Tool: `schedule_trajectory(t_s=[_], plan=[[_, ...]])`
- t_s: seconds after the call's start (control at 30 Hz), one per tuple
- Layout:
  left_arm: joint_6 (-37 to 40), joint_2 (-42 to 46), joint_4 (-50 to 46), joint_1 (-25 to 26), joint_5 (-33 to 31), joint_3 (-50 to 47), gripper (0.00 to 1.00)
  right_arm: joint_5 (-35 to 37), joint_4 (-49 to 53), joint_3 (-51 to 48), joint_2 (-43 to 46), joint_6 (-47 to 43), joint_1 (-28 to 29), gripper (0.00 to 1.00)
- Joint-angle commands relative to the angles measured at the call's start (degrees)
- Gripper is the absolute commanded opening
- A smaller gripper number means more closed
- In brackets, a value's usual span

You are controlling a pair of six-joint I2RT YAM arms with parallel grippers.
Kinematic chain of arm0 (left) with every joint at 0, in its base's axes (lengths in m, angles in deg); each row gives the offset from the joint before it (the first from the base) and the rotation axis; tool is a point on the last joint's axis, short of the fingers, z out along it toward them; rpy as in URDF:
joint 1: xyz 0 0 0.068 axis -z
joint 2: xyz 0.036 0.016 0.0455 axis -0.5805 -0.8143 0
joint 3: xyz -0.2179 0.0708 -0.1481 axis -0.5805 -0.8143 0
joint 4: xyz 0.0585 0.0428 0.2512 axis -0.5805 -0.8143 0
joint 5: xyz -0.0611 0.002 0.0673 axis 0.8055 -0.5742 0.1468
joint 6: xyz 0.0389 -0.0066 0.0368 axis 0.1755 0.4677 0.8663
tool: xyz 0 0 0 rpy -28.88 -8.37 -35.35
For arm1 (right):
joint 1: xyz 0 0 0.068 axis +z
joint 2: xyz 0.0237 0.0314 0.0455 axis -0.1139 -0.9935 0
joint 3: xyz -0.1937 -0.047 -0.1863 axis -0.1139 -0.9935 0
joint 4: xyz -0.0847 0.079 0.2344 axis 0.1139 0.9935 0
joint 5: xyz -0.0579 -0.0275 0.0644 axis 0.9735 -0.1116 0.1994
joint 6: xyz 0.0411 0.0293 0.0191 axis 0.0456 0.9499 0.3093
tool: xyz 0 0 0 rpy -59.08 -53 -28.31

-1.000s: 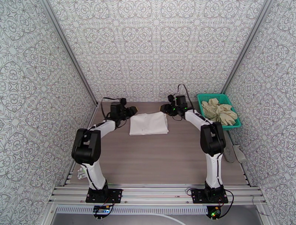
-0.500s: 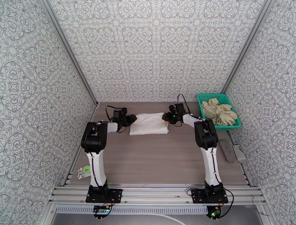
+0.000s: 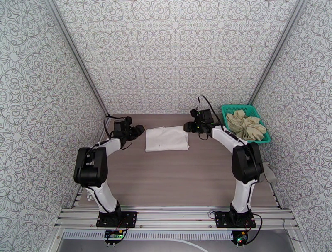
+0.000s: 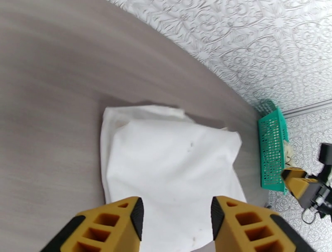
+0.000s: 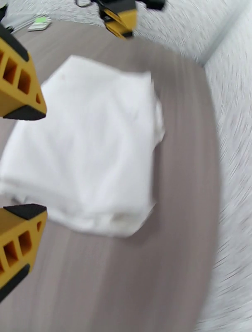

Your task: Fold and stack the mixed laundry pile

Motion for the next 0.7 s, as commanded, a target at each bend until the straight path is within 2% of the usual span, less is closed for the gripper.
schedule_trajectory(t_s=[0.0,0.1,0.17,0.33,0.57,0.67], plan=[[5.33,6.53,-10.25,-2.68,-1.33,-9.3,0.54,5.18,-7.96,-10.38,1.62,-35.53,14.26,0.62],[4.88,8.16,-10.03,-4.29,-0.35,-12.24,0.56,7.76,-4.33,-5.54,-3.63,-47.38,20.44,0.63],[4.79,8.7,-10.12,-5.02,0.09,-13.34,0.56,9.66,-2.7,-1.29,-7.49,-51.41,23.22,0.62],[4.63,9.61,-9.6,-7.15,0.92,-15.85,0.56,10.24,-1.1,9.18,-15.95,-51.79,25.95,0.62],[4.68,10.9,-9.5,-9.56,2.53,-17.77,0.57,13.91,-0.32,17.32,-23.04,-54.28,27.48,0.6],[4.52,10.77,-9.9,-10.3,2.91,-17.78,0.57,12.65,7.74,23.38,-26.82,-56.29,27.65,0.56]])
